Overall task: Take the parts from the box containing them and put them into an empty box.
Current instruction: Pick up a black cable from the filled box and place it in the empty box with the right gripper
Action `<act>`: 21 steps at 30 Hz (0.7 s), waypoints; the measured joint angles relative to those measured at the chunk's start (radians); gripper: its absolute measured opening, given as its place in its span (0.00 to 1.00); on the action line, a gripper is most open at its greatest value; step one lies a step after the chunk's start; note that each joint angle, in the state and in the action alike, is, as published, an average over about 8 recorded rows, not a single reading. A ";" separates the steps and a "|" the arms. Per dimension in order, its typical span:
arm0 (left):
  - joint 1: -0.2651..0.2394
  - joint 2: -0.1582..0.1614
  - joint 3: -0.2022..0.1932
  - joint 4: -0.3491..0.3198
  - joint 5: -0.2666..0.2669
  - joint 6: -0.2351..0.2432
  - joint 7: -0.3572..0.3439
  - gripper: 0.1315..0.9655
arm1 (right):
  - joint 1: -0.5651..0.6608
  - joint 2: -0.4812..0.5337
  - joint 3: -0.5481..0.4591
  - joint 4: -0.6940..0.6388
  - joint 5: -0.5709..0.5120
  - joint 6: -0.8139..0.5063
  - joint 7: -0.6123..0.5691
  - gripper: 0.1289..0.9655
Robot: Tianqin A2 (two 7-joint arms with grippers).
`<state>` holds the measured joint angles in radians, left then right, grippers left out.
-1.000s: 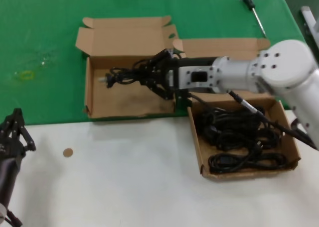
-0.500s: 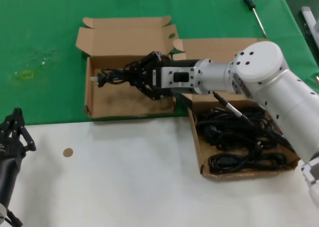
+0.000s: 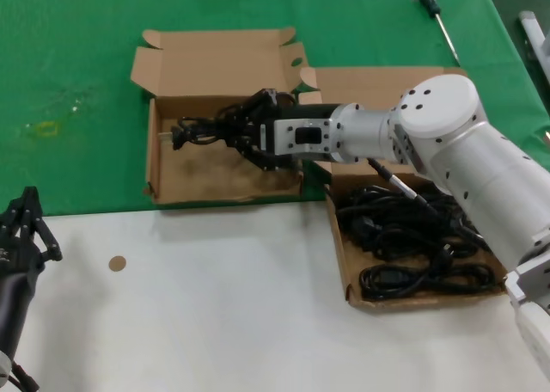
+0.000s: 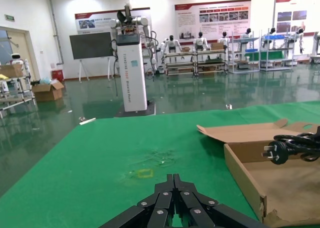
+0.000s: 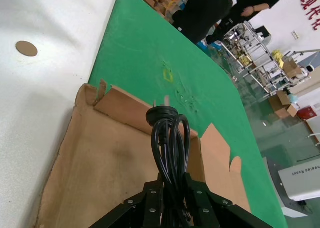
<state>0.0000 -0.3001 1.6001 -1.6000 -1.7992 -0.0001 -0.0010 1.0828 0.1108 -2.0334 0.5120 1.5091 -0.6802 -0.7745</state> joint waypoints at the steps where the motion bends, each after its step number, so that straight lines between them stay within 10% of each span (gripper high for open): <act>1: 0.000 0.000 0.000 0.000 0.000 0.000 0.000 0.02 | 0.001 -0.001 0.001 -0.003 0.000 0.001 -0.004 0.11; 21: 0.000 0.000 0.000 0.000 0.000 0.000 0.000 0.02 | -0.013 -0.006 0.004 0.019 -0.006 0.008 -0.003 0.34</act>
<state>0.0000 -0.3000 1.6000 -1.6000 -1.7993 0.0000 -0.0007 1.0703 0.1050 -2.0293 0.5305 1.5027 -0.6725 -0.7779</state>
